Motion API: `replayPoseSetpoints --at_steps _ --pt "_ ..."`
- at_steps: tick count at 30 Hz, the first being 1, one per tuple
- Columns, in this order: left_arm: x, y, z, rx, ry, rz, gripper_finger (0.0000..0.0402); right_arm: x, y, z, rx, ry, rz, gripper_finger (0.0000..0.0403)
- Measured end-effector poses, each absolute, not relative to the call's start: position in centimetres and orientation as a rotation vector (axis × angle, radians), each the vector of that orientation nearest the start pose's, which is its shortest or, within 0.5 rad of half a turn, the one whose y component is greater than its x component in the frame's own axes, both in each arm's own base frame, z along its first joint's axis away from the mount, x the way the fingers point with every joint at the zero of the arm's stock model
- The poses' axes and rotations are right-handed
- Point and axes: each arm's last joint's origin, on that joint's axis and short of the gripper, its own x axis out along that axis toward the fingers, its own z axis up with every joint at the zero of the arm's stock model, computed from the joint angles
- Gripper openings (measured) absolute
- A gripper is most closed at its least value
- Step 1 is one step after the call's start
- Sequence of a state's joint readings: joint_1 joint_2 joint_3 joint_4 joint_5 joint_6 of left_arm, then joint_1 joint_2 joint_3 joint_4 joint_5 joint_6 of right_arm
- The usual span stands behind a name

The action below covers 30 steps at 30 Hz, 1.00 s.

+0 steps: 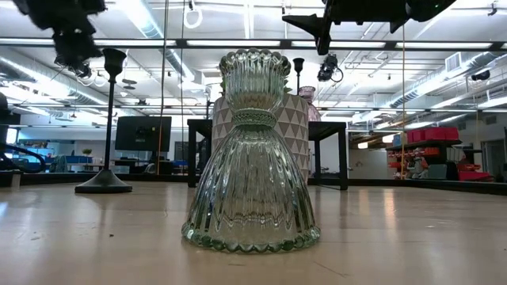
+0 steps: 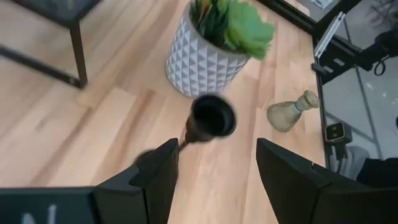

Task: Pick & Place candle stick holders
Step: Put the black candle holder on the shelf

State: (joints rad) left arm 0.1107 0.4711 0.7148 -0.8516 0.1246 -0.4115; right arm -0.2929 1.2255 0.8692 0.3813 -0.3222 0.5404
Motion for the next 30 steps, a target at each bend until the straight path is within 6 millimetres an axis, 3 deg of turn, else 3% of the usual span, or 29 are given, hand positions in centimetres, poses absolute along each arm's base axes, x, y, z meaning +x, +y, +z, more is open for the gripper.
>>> replayPoseSetpoints --at_steps 8,15,20,30 --pt "9.7 -0.2 23.4 -0.5 0.606 0.087 0.0217 26.7 -7.1 32.5 0.533 -0.015 0.035 0.0236" --pt "10.8 -0.9 19.9 -0.45 0.569 0.077 0.0217 26.7 -7.1 32.5 0.533 -0.015 0.035 0.0236" --pt "11.1 -1.3 18.9 -0.396 0.522 0.112 0.0217 26.7 -7.1 32.5 0.533 -0.015 0.035 0.0236" --pt "11.0 -2.0 19.2 -0.259 0.446 0.205 0.0216 26.7 -7.1 32.5 0.533 -0.015 0.035 0.0236"
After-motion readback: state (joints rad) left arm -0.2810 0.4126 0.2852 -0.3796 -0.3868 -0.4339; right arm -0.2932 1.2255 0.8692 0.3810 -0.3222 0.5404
